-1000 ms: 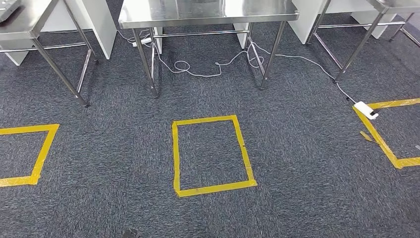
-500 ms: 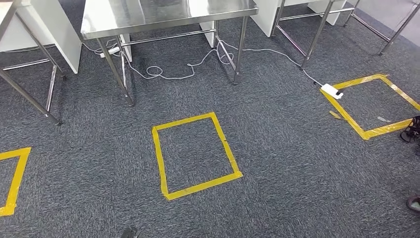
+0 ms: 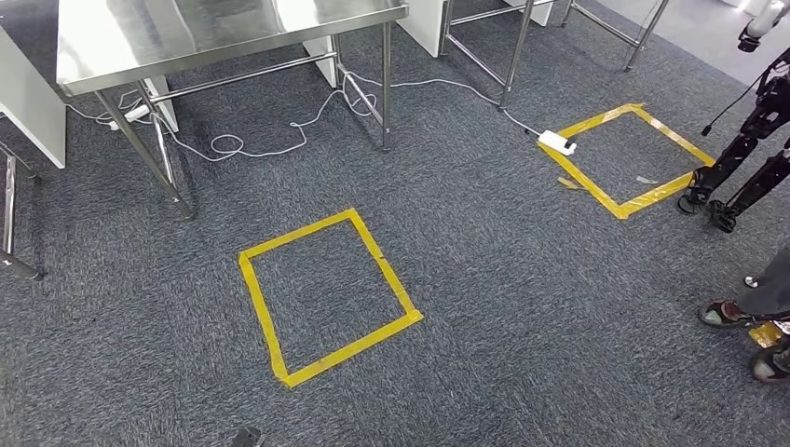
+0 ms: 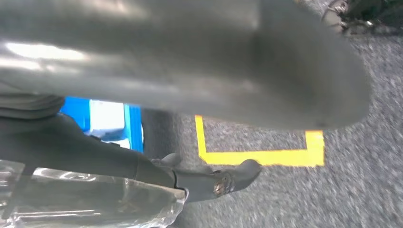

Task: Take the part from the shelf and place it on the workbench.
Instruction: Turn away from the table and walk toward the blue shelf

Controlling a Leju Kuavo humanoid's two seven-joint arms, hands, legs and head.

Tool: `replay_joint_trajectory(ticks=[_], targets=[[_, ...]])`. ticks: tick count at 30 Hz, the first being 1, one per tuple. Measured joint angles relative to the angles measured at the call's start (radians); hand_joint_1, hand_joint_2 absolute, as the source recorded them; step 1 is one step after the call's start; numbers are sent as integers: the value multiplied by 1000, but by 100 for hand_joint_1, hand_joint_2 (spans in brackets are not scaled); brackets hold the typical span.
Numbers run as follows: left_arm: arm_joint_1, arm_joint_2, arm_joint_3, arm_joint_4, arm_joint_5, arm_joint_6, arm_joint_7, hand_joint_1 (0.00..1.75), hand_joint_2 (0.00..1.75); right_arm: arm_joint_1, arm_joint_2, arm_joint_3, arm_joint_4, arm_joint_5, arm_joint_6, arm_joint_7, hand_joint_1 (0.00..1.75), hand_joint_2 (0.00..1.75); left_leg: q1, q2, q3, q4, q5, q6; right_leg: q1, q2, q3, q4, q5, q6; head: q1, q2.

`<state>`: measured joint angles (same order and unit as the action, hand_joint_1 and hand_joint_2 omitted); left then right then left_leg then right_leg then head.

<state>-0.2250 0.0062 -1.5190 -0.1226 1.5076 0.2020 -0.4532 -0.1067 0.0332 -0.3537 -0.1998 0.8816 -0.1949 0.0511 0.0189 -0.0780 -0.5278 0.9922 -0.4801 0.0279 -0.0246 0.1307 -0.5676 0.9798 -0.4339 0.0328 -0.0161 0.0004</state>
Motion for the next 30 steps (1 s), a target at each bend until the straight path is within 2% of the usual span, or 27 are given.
replay_joint_trajectory(ticks=[1,2,4,6,7,8,9,11,12,13,15,16,17,18,19,20,21,22,23,24,25,27,28,29,30], targets=[[-1,-1,0,0,0,-1,0,0,0,2,0,0,0,0,0,0,0,0,-1,14,1,-6,5,8,1,-11,-8,5,-1,5,0,0],[-2,-1,0,0,1,-3,2,0,0,2,-1,0,0,2,0,0,0,0,0,28,1,-11,10,15,4,-36,-22,26,-10,6,3,0],[-1,-1,0,0,6,-14,21,0,0,-1,0,-1,1,6,2,0,0,0,-2,62,1,-17,14,25,7,-97,-76,131,-61,-1,7,0],[2,-1,0,0,15,-37,68,0,0,-4,0,-1,1,11,7,0,0,0,-6,98,-2,-17,14,27,6,-117,-142,269,-115,-4,10,0],[3,-1,0,0,20,-52,99,0,0,-5,-1,-1,1,14,11,2,0,0,-7,114,-3,-17,14,27,5,-119,-154,301,-124,0,10,0],[4,-1,0,0,25,-68,137,0,0,-4,-1,-1,1,17,16,3,0,0,-7,128,-3,-16,14,27,4,-122,-144,293,-117,8,11,0],[4,-1,0,0,29,-82,180,0,0,-4,-2,-1,1,21,21,5,0,0,-7,142,-2,-16,13,26,3,-131,-109,240,-97,16,12,0],[5,-1,0,0,33,-103,264,0,0,-9,-5,-1,1,28,30,9,0,0,-10,165,1,-15,11,20,4,-174,-17,86,-51,25,13,0],[6,-1,0,0,33,-109,294,0,0,-14,-5,-1,1,30,33,10,0,0,-13,176,2,-14,9,15,6,-191,14,30,-36,22,12,0],[7,-1,-1,0,32,-112,316,0,0,-17,-5,-1,1,32,35,11,0,0,-16,186,3,-13,7,10,9,-199,28,3,-29,17,11,0],[7,-2,-5,0,30,-117,340,0,0,-19,-6,-1,1,35,38,14,0,0,-16,204,7,-13,5,-2,12,-180,21,-2,-24,2,9,0],[7,-2,-7,0,30,-122,350,0,0,-18,-6,-2,1,36,39,16,0,0,-13,198,8,-9,0,-8,7,-170,21,-3,-22,-4,8,0],[6,-3,-8,-1,29,-128,361,0,0,-17,-5,-3,1,38,39,17,0,0,-9,177,3,5,-13,-14,2,-160,21,-5,-18,-12,7,0],[7,-4,-9,-1,29,-135,371,0,0,-18,-5,-4,1,40,39,19,0,0,-6,146,-11,42,-42,-20,-2,-150,23,-6,-14,-21,5,0],[9,-4,-11,-1,29,-142,381,0,0,-19,-4,-5,1,42,40,19,0,0,-4,112,-36,103,-80,-23,-5,-140,24,-7,-11,-27,4,0],[11,-4,-13,-1,28,-148,391,0,0,-20,-4,-5,1,43,40,20,0,0,-4,88,-69,178,-122,-24,-3,-129,22,-6,-9,-32,2,0],[15,-4,-15,-1,26,-151,398,0,0,-21,-4,-6,1,44,41,20,0,0,-3,78,-102,252,-154,-25,-1,-116,19,-6,-7,-34,2,0],[17,-5,-17,-1,21,-153,405,0,0,-20,-4,-6,1,45,43,20,0,0,-3,75,-125,299,-166,-25,0,-103,18,-5,-6,-35,2,0],[19,-5,-19,-1,14,-152,409,0,0,-19,-4,-6,1,45,44,21,0,0,-2,75,-130,308,-157,-24,1,-89,17,-4,-6,-34,2,0],[20,-6,-20,-1,5,-151,412,0,0,-17,-4,-7,1,45,46,21,0,0,-1,72,-116,275,-127,-22,1,-75,17,-3,-6,-34,2,0],[20,-6,-21,-1,-2,-149,413,0,0,-16,-3,-8,1,45,47,21,0,0,1,62,-86,208,-84,-20,0,-61,18,-1,-6,-33,2,0],[19,-5,-23,-1,-9,-146,414,0,0,-16,0,-8,1,46,51,21,0,0,7,8,-28,69,-16,-13,3,-34,12,7,-5,-29,3,0],[19,-5,-23,-1,-10,-144,415,0,0,-17,1,-8,1,46,53,20,0,0,8,-14,-13,29,-3,-11,5,-22,4,10,-4,-24,2,0],[18,-5,-23,-1,-11,-142,417,0,0,-18,1,-9,1,47,55,20,0,0,7,-25,-9,14,-2,-10,4,-10,-4,11,-1,-18,3,0],[18,-5,-23,-1,-11,-141,419,0,0,-18,0,-9,1,47,56,20,0,0,5,-15,-9,9,-3,-8,4,2,-13,11,3,-9,2,0]])
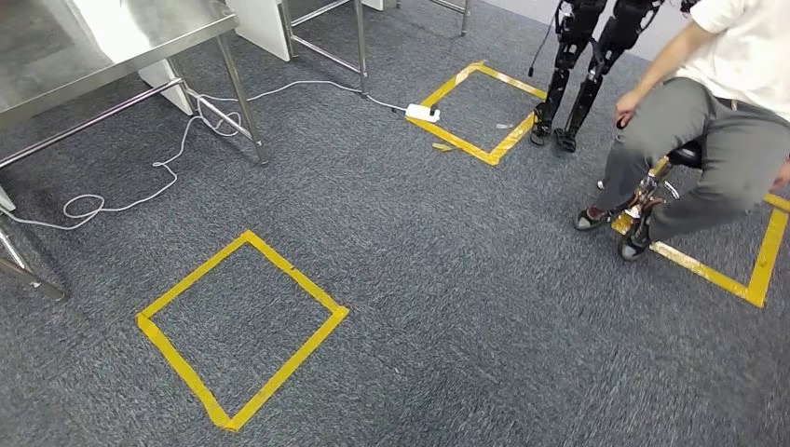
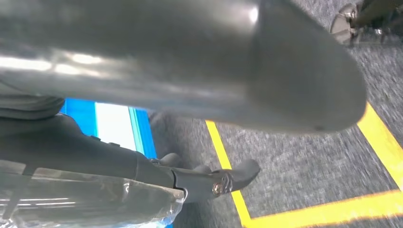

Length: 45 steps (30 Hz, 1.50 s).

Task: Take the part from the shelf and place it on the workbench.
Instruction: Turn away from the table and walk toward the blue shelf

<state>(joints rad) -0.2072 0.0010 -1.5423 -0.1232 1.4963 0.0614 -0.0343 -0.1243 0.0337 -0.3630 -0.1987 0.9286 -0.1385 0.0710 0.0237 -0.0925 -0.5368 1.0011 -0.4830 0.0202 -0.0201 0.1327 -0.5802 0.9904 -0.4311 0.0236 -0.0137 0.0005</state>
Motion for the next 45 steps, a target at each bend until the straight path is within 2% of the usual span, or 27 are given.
replay_joint_trajectory(ticks=[1,3,5,7,8,9,11,13,14,16,18,21,23,24,25,27,29,31,32,34,36,38,39,40,42,44,45], targets=[[-1,0,0,0,0,1,2,0,0,2,-1,-1,0,0,1,0,0,0,0,14,0,-4,3,5,-1,3,-7,1,2,7,0,0],[-2,-1,0,0,-1,2,3,0,0,4,-1,-3,0,0,2,0,0,0,1,44,4,-15,11,19,2,-39,-34,43,-17,10,2,0],[-1,-2,0,0,-4,2,4,0,0,1,-1,-5,1,0,3,0,0,0,-1,78,6,-19,13,26,4,-101,-95,162,-71,2,4,0],[0,-2,0,0,-8,4,8,0,0,0,-1,-6,1,0,4,0,0,0,-5,114,4,-19,12,27,1,-120,-152,283,-115,4,5,0],[0,-2,0,0,-10,4,10,0,0,1,-1,-7,1,0,4,0,0,0,-6,130,4,-19,12,27,-1,-123,-156,300,-118,10,5,0],[0,-3,0,0,-12,5,12,0,0,3,-1,-8,1,-1,4,0,0,0,-6,145,4,-19,12,25,-3,-128,-136,272,-105,18,6,0],[-1,-3,0,0,-15,6,13,0,0,4,-1,-10,1,-1,4,0,0,0,-7,169,8,-18,9,20,-8,-163,-48,127,-61,32,7,0],[-3,-4,0,0,-18,7,13,0,0,1,0,-11,1,-1,5,-1,0,0,-13,190,13,-17,4,8,-4,-202,16,19,-32,30,6,0],[-4,-3,0,0,-18,7,13,0,0,0,0,-11,1,-1,6,-2,0,0,-16,200,16,-17,1,2,-1,-208,24,3,-28,24,5,0],[-7,-4,0,0,-19,8,14,0,0,1,0,-13,1,-2,7,-2,0,0,-13,215,19,-16,-1,-10,1,-185,17,3,-23,10,1,0],[-10,-4,0,0,-21,10,15,0,0,4,0,-15,1,-4,8,-3,0,0,-5,184,9,13,-28,-20,-4,-163,16,1,-18,-5,-2,0],[-8,-4,0,0,-24,11,18,0,0,4,0,-17,1,-6,9,-8,0,0,-1,105,-71,197,-132,-23,-2,-128,16,0,-12,-24,-5,0],[-5,-4,0,0,-27,11,21,0,0,4,0,-19,1,-6,11,-11,0,0,-1,92,-117,287,-154,-19,4,-98,15,1,-11,-27,-5,0],[-4,-4,0,0,-28,11,21,0,0,5,0,-20,1,-6,12,-12,0,0,-1,89,-115,275,-133,-16,6,-83,16,2,-11,-27,-5,0],[-4,-4,0,0,-28,11,22,0,0,6,0,-21,1,-6,13,-12,0,0,-1,84,-94,226,-97,-11,7,-68,17,3,-11,-27,-5,0],[-5,-4,0,0,-29,12,22,0,0,6,2,-23,1,-6,14,-12,0,0,0,42,-34,90,-25,-1,10,-40,17,7,-10,-25,-5,0],[-6,-3,0,0,-30,13,22,0,0,4,3,-23,1,-6,16,-12,0,0,-2,9,-2,16,-4,4,12,-17,9,9,-7,-19,-4,0],[-7,-3,0,0,-33,15,22,0,0,6,3,-26,1,-6,16,-12,0,0,-7,23,1,4,-4,8,9,3,-4,7,1,-6,-5,0],[-9,-3,0,0,-35,16,22,0,0,8,3,-27,1,-6,16,-12,0,0,-7,35,2,-2,1,14,9,-5,-12,12,0,-1,-4,0],[-12,-4,0,0,-37,19,22,0,0,9,4,-30,1,-6,16,-12,0,0,-7,63,5,-14,10,26,11,-57,-46,67,-29,0,-1,0],[-11,-4,0,0,-38,20,22,0,0,5,5,-31,1,-6,16,-12,0,0,-10,95,3,-16,12,31,7,-109,-111,198,-91,-4,3,0],[-10,-4,0,0,-38,20,22,0,0,5,5,-31,1,-6,16,-12,0,0,-12,128,2,-16,11,31,0,-120,-158,300,-125,5,5,0],[-10,-4,0,0,-38,20,22,0,0,7,5,-31,1,-6,16,-12,0,0,-12,142,2,-16,11,30,-4,-124,-152,296,-119,15,6,0],[-11,-4,0,0,-38,20,22,0,0,9,5,-31,1,-6,16,-12,0,0,-12,155,2,-15,10,28,-8,-131,-126,252,-101,26,6,0],[-11,-4,0,0,-38,20,22,0,0,8,4,-31,1,-6,16,-12,0,0,-14,178,6,-14,5,20,-13,-173,-41,107,-53,42,7,0],[-13,-3,0,0,-38,20,22,0,0,5,6,-31,1,-6,16,-12,0,0,-19,199,11,-12,-1,7,-9,-205,7,22,-26,36,5,0],[-14,-2,0,0,-38,20,23,0,0,5,7,-32,1,-6,16,-12,0,0,-21,210,15,-12,-3,1,-4,-205,9,15,-22,28,3,0]])
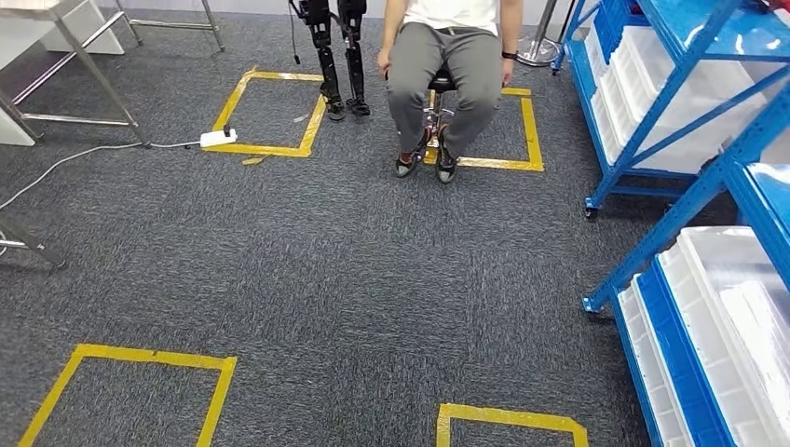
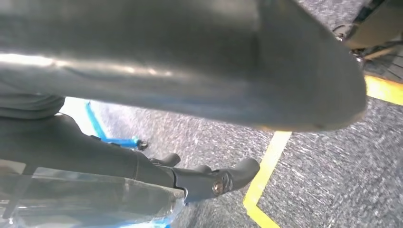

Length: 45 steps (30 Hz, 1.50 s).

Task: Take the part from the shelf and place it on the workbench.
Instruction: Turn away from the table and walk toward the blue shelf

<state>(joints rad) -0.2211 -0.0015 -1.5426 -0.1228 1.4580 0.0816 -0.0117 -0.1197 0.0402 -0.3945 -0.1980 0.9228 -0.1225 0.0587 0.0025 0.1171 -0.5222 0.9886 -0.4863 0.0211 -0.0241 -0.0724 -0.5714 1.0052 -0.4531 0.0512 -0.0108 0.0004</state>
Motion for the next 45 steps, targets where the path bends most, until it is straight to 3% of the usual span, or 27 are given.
replay_joint_trajectory(ticks=[2,4,6,8,9,11,13,15,17,18,19,21,23,24,25,27,28,30,32,33,35,37,39,40,42,43,45], targets=[[-4,-1,0,0,0,0,0,0,0,2,-1,0,0,0,0,0,0,0,7,11,4,3,-5,-11,-2,26,-3,-2,4,-16,-3,0],[-6,-3,0,0,-1,1,0,0,0,3,-2,-1,0,2,0,1,0,0,16,-31,-13,50,-43,-20,-8,49,-2,-6,9,-33,-4,0],[-3,-3,0,0,-4,2,2,0,0,1,-2,-1,0,4,0,2,0,0,19,-94,-70,177,-116,-21,-6,72,-3,-8,13,-47,-6,0],[2,-3,0,0,-7,2,4,0,0,0,-2,-1,0,5,2,3,0,0,19,-116,-129,296,-158,-20,1,101,-5,-7,15,-53,-6,0],[4,-3,0,0,-9,2,5,0,0,0,-2,-1,0,5,2,3,0,0,19,-119,-138,309,-150,-18,3,116,-5,-7,15,-54,-6,0],[4,-3,0,0,-10,3,6,0,0,2,-2,-1,0,6,3,3,0,0,21,-131,-102,222,-82,-14,4,146,-3,-5,16,-54,-6,0],[4,-3,0,0,-10,3,6,0,0,0,-1,-1,0,8,3,4,0,0,27,-187,-46,92,-22,-11,6,172,-8,2,16,-50,-5,0],[4,-2,0,0,-11,4,7,0,0,-2,-1,-1,0,12,3,6,0,0,27,-224,-26,36,-9,-10,7,196,-22,6,21,-39,-4,0],[3,-2,0,0,-13,5,8,0,0,1,-1,-1,0,14,3,8,0,0,21,-201,-25,28,-5,0,5,215,-36,7,27,-23,-4,0],[2,-2,0,0,-13,6,8,0,0,3,-2,-2,0,15,3,9,0,0,20,-187,-23,23,-1,8,5,203,-44,16,24,-18,-4,0],[1,-2,0,0,-13,7,8,0,0,4,-1,-3,0,15,3,10,0,0,19,-171,-21,17,3,17,7,177,-60,41,12,-18,-1,0],[1,-2,0,0,-15,8,8,0,0,3,0,-4,0,15,3,11,0,0,15,-138,-21,12,7,27,10,113,-116,149,-41,-27,4,0],[4,-2,0,0,-19,9,8,0,0,2,0,-6,0,15,2,11,0,0,11,-101,-24,13,6,30,8,89,-177,278,-92,-29,6,0],[4,-1,0,0,-20,9,8,0,0,4,1,-7,0,15,2,11,0,0,10,-84,-25,13,6,30,6,85,-185,304,-97,-23,6,0],[4,-1,0,0,-21,9,8,0,0,6,1,-7,0,15,2,11,0,0,10,-69,-26,13,5,29,3,82,-171,288,-87,-15,6,0],[3,-2,0,0,-23,9,9,0,0,9,0,-8,0,15,2,11,0,0,10,-45,-23,14,2,23,-3,55,-88,150,-42,2,6,0],[3,-2,0,0,-24,9,9,0,0,9,1,-8,0,15,2,11,0,0,8,-34,-22,15,0,18,-2,35,-45,80,-24,4,6,0],[2,-2,0,0,-26,10,11,0,0,7,2,-8,0,17,2,11,0,0,4,-15,-16,16,-5,7,4,12,-5,9,-10,-5,4,0],[0,-4,0,0,-27,11,13,0,0,8,1,-8,0,19,2,11,0,0,5,2,-9,15,-8,-4,9,30,-6,8,-8,-17,2,0],[-2,-5,0,0,-27,11,14,0,0,9,1,-9,0,19,2,11,0,0,8,-3,-8,19,-13,-9,5,41,-3,5,-6,-22,2,0],[-4,-6,0,0,-27,12,14,0,0,9,1,-9,0,20,2,11,0,0,16,-48,-27,71,-52,-17,-5,60,1,0,-1,-39,-2,0],[-1,-6,0,0,-27,12,15,0,0,7,1,-9,0,21,2,11,0,0,19,-102,-87,201,-121,-20,-6,82,0,-1,2,-51,-6,0],[6,-6,0,-1,-27,13,17,0,0,7,2,-9,0,22,2,10,0,0,20,-118,-143,311,-155,-21,-2,109,-1,-1,3,-54,-6,0],[9,-6,0,-1,-27,14,18,0,0,8,2,-9,1,22,3,9,0,0,20,-120,-147,312,-139,-21,-1,123,1,0,3,-53,-6,0],[10,-6,0,-1,-26,15,18,0,0,9,3,-9,1,23,3,7,0,0,25,-134,-104,207,-61,-20,-3,152,5,3,3,-53,-6,0],[11,-6,0,-1,-26,15,18,0,0,9,4,-9,0,23,3,6,0,0,29,-161,-75,138,-27,-21,-3,165,4,5,2,-51,-6,0],[11,-6,0,0,-26,17,18,0,0,6,4,-9,0,23,3,4,0,0,34,-211,-41,51,0,-22,0,190,-7,9,4,-40,-5,0]])
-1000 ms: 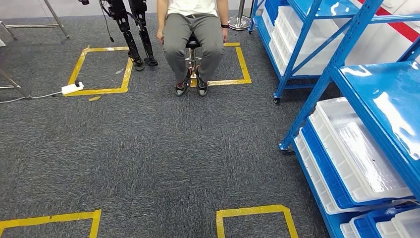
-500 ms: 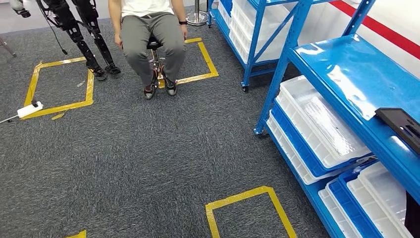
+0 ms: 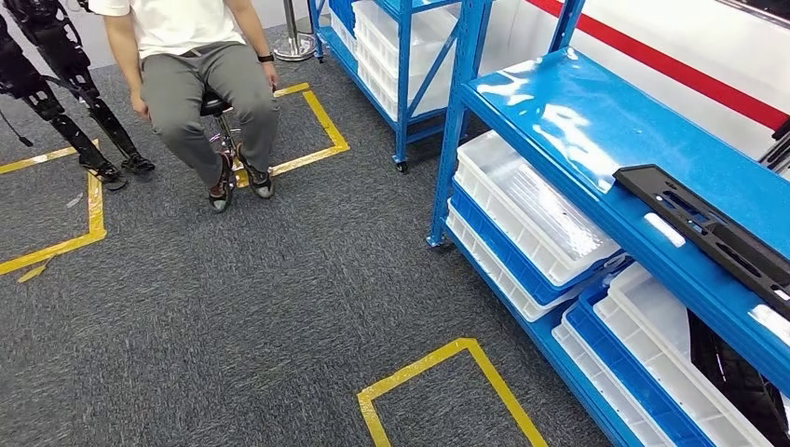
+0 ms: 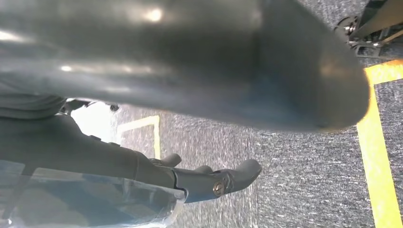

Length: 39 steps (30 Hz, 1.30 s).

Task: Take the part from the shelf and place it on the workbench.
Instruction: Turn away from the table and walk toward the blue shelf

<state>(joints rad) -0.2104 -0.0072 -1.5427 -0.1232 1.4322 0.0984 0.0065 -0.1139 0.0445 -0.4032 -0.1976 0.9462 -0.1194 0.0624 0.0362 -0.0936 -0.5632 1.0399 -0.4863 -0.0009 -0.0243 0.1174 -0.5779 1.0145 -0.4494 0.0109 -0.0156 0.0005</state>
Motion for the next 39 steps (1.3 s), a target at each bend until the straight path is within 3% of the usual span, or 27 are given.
replay_joint_trajectory(ticks=[1,2,3,5,7,9,10,11,12,14,16,17,18,20,22,24,25,26,27,29,31,33,34,36,37,39], targets=[[0,0,0,0,0,0,0,0,0,0,0,0,0,0,0,0,0,0,-2,-10,2,-9,-4,2,1,12,-8,0,3,9,0,0],[0,0,0,0,1,0,0,0,0,1,0,0,0,1,0,-1,0,0,-7,-1,4,-16,-2,9,1,25,-16,-3,6,19,0,0],[-1,1,0,0,1,1,0,0,0,3,0,0,0,2,0,-1,0,0,-10,14,6,-21,2,18,-2,21,-23,-1,9,27,0,0],[-2,1,0,0,1,2,0,0,0,6,1,0,0,4,0,-1,0,0,-12,44,9,-32,10,36,0,-30,-50,40,-10,29,3,0],[0,2,0,0,1,3,0,0,0,2,4,0,1,5,0,-1,0,0,-16,78,9,-35,12,46,3,-91,-109,154,-63,20,7,0],[3,2,0,0,1,3,0,0,0,0,5,0,1,7,0,0,0,0,-21,114,6,-34,12,48,2,-105,-161,264,-105,20,9,0],[3,2,0,0,2,3,0,0,0,2,5,0,1,7,0,0,0,0,-23,130,6,-34,12,48,2,-107,-161,275,-105,24,8,0],[3,2,0,0,2,3,0,0,0,4,5,0,1,7,0,0,0,0,-24,144,6,-34,11,47,2,-111,-140,244,-92,31,9,0],[2,2,0,0,2,3,0,0,0,6,5,0,1,8,0,0,0,0,-24,157,7,-34,11,46,3,-120,-100,180,-70,37,10,0],[2,1,0,0,2,4,-1,0,0,4,4,0,1,9,0,0,0,0,-26,181,11,-34,8,41,9,-163,-20,43,-29,35,10,0],[1,2,0,0,2,4,-5,0,0,1,5,-1,1,12,0,0,0,0,-31,200,17,-34,1,29,18,-185,6,-10,-15,22,8,0],[-1,2,0,0,3,4,-9,0,0,1,5,-1,1,14,0,0,0,0,-32,209,21,-34,-4,24,21,-177,4,-12,-13,18,7,0],[-3,1,0,0,3,4,-14,0,0,2,5,-2,1,15,0,0,0,0,-30,210,24,-32,-9,17,13,-164,4,-13,-11,11,5,0],[-8,2,0,0,3,4,-20,0,0,4,4,-3,1,17,0,0,0,0,-24,172,16,2,-37,6,1,-143,12,-16,-6,-1,3,0],[-7,3,0,0,3,4,-23,0,0,3,5,-5,1,17,0,-1,0,0,-22,113,-28,109,-103,0,-4,-122,17,-16,-3,-12,1,0],[-2,3,0,0,3,4,-26,0,0,1,6,-5,1,18,0,-1,0,0,-21,92,-91,239,-159,-3,-4,-96,17,-16,-2,-15,1,0],[0,3,0,0,3,4,-29,0,0,1,6,-6,1,18,0,-2,0,0,-19,90,-108,269,-161,-5,-4,-82,18,-16,-2,-15,1,0],[1,3,0,0,3,4,-31,0,0,3,7,-6,1,19,0,-2,0,0,-15,89,-107,258,-140,-6,-6,-67,19,-15,-2,-14,1,0],[1,4,0,0,3,5,-33,0,0,4,7,-6,1,19,0,-2,0,0,-10,85,-87,208,-103,-9,-8,-53,20,-13,-3,-14,1,0],[2,4,0,0,3,6,-36,0,0,3,8,-7,1,22,0,-2,0,0,4,44,-31,70,-31,-16,-8,-26,15,-2,-6,-6,0,0],[2,4,0,0,3,14,-43,0,0,2,8,-7,1,28,-3,-2,0,0,8,8,-7,2,-7,-14,-2,-6,2,6,-10,9,0,0],[-1,4,0,0,3,34,-58,0,0,6,8,-7,1,34,-7,-2,0,0,-1,16,-8,-4,-7,4,1,8,-11,2,-8,27,0,0],[-2,4,0,0,4,45,-65,0,0,9,7,-8,1,36,-9,-1,0,0,-4,24,-6,-7,-4,16,0,-1,-16,7,-10,33,-1,0],[-4,5,0,0,5,59,-74,0,0,9,8,-8,1,40,-11,-1,0,0,-6,41,-3,-13,1,35,-2,-51,-45,66,-40,35,3,0],[-3,6,0,1,6,61,-76,0,0,8,9,-8,1,41,-12,-1,0,0,-8,50,-3,-14,0,42,-2,-80,-75,127,-68,32,4,0],[-1,7,0,1,6,61,-78,0,0,5,10,-8,1,42,-13,-1,0,0,-12,67,-3,-14,-4,48,-2,-104,-146,263,-122,31,7,0]])
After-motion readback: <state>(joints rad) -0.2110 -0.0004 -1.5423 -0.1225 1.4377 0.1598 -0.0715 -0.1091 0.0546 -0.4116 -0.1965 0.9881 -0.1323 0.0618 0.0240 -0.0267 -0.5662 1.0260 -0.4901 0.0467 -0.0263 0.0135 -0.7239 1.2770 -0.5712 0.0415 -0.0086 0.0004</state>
